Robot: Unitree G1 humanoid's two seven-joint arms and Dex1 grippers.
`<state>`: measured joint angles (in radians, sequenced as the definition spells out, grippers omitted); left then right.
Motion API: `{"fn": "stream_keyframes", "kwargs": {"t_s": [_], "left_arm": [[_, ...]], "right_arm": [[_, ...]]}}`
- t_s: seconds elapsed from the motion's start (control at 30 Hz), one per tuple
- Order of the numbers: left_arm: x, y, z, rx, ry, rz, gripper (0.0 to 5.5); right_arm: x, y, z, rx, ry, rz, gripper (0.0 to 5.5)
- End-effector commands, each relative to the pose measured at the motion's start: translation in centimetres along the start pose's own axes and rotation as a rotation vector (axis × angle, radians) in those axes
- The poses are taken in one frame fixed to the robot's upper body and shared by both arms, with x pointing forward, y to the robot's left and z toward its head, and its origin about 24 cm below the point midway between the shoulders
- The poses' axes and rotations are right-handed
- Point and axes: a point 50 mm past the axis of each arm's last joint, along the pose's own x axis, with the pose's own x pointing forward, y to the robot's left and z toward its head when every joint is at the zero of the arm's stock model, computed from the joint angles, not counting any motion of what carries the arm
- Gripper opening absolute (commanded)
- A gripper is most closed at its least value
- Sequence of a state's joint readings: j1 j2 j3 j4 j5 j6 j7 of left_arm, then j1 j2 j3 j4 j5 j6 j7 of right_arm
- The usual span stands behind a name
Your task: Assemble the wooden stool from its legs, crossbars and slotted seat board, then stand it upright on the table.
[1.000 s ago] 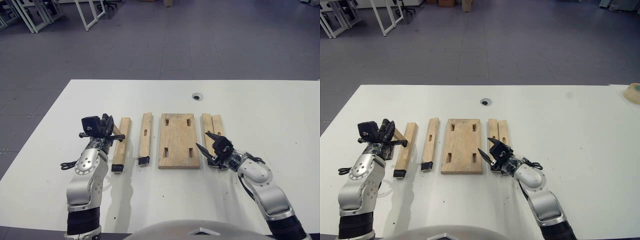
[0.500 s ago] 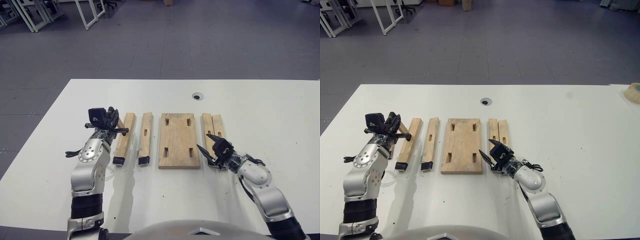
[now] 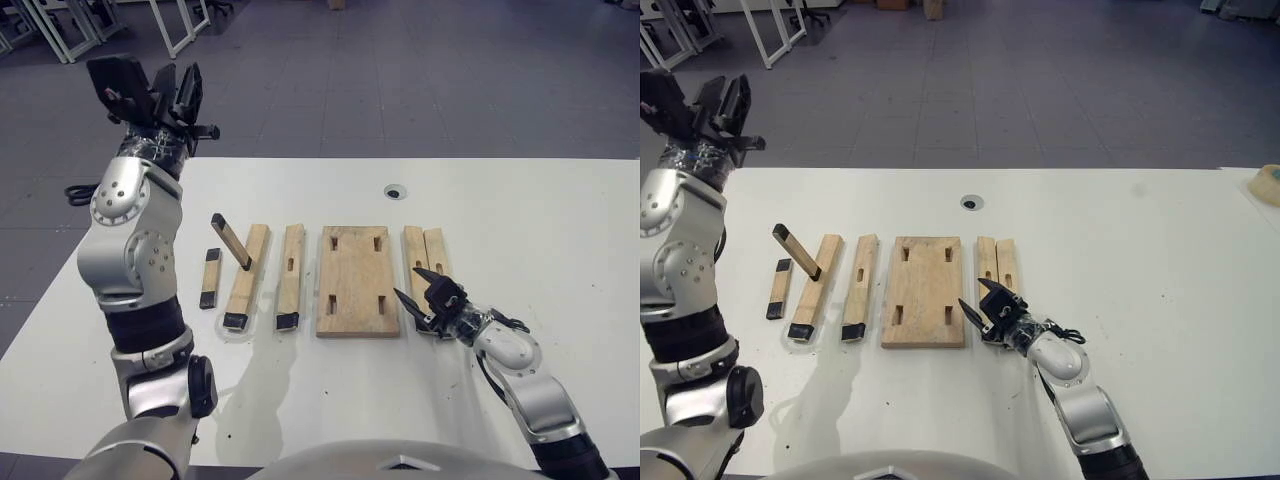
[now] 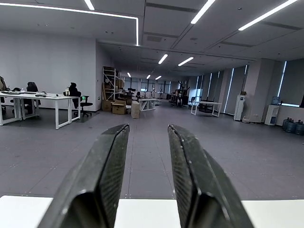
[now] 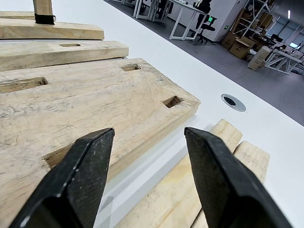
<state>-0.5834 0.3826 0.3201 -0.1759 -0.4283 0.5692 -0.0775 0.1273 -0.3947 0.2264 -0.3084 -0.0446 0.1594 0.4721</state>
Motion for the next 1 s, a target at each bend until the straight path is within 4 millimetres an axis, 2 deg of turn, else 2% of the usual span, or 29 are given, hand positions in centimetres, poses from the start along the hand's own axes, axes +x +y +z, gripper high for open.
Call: {"fn": "stream_keyframes", "kwargs": {"t_s": [0.03, 0.13, 0.2, 0.3, 0.37, 0.5, 0.6, 0.67, 0.73, 0.8, 1.0], "left_arm": [[0.5, 1.5, -3.9, -0.029, 0.183, 0.019, 1.52], [-1.4, 1.9, -8.9, -0.058, 0.39, 0.024, 1.52], [-2.7, 1.8, -11.3, -0.08, 0.496, 0.032, 1.52], [-3.7, 1.9, -13.0, -0.099, 0.567, 0.056, 1.52], [-3.1, 1.5, -12.3, -0.101, 0.527, 0.045, 1.52], [-1.0, -0.2, -7.9, -0.103, 0.325, -0.03, 1.52], [-0.9, -1.4, -4.7, -0.082, 0.183, -0.07, 1.52], [-1.4, -1.4, -3.2, -0.06, 0.106, -0.065, 1.52], [-2.5, -1.3, -2.9, -0.015, 0.082, -0.071, 1.52], [-4.1, -1.1, -3.4, 0.024, 0.072, -0.102, 1.91], [-10.3, 0.3, -6.7, 0.099, 0.157, -0.118, 2.85]], "right_arm": [[0.3, 0.0, 0.2, -0.02, -0.007, 0.001, 2.72], [0.3, 0.0, 0.1, -0.022, -0.007, 0.0, 2.72], [0.4, 0.0, 0.1, -0.023, -0.007, -0.003, 2.72], [0.4, 0.0, 0.1, -0.023, -0.007, -0.005, 2.72], [0.5, 0.0, 0.1, -0.025, -0.007, -0.006, 2.72], [0.4, 0.2, -0.1, -0.027, 0.0, -0.006, 2.72], [0.5, 0.3, 0.1, -0.03, -0.005, -0.003, 2.72], [0.4, 0.3, 0.0, -0.029, -0.007, -0.005, 2.72], [0.4, 0.4, 0.0, -0.027, -0.005, -0.005, 2.72], [0.4, 0.4, -0.1, -0.027, -0.003, -0.005, 2.72], [0.0, 0.6, -0.3, -0.019, 0.006, -0.014, 2.72]]}}
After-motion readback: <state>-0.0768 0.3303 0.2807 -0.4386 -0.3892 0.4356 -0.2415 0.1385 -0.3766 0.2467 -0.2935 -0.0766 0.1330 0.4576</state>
